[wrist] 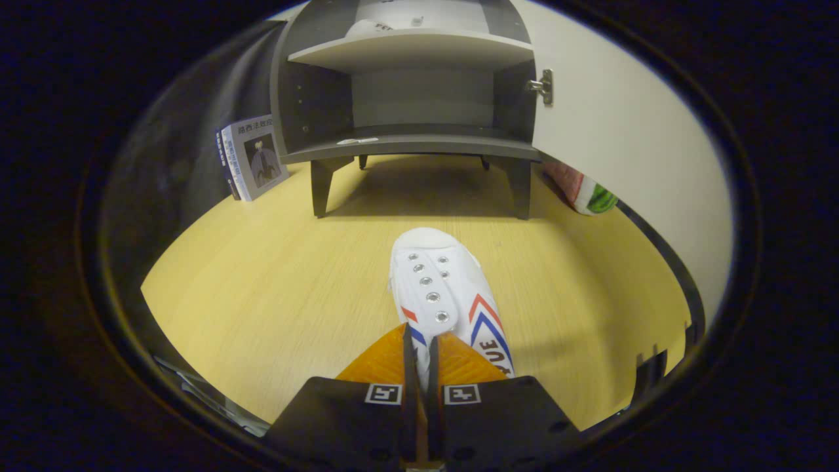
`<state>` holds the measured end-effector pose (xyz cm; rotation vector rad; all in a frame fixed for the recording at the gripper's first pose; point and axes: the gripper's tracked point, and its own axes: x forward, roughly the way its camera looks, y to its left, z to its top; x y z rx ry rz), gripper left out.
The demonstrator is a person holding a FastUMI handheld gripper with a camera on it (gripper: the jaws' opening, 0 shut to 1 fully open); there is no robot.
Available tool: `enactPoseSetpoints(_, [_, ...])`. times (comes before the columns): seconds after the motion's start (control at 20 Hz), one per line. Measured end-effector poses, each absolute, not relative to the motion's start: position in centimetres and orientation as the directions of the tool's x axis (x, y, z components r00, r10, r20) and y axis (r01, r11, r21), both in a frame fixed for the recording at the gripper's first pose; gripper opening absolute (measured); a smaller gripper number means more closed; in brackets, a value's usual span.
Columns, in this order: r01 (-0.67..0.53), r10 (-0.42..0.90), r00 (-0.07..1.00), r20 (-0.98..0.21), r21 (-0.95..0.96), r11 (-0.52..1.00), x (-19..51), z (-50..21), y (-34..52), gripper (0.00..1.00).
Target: Open the shoe cabinet door, grab the shoes and put them into the shoe cabinet, then close the shoe cabinet door.
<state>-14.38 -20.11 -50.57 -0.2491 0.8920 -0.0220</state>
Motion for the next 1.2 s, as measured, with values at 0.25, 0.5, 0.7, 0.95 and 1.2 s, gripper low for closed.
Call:
enactPoseSetpoints(0.25, [-0.076, -0.119, 0.644, -0.756, -0.218, 0.973, -12.8, -48.7, -18.7, 0.02])
enactPoseSetpoints(0.5, [-0.029, -0.122, 0.684, -0.719, -0.194, 0.981, -10.4, -44.8, -18.4, 0.02])
enactPoseSetpoints(0.7, [-0.019, -0.116, 0.714, -0.69, -0.185, 0.983, -8.5, -40.8, -17.4, 0.02])
enactPoseSetpoints(0.95, [0.001, -0.11, 0.778, -0.619, -0.174, 0.985, -6.2, -33.2, -15.2, 0.02])
enactPoseSetpoints(1.2, [0.028, -0.118, 0.844, -0.523, -0.177, 0.984, -4.0, -24.5, -13.0, 0.02])
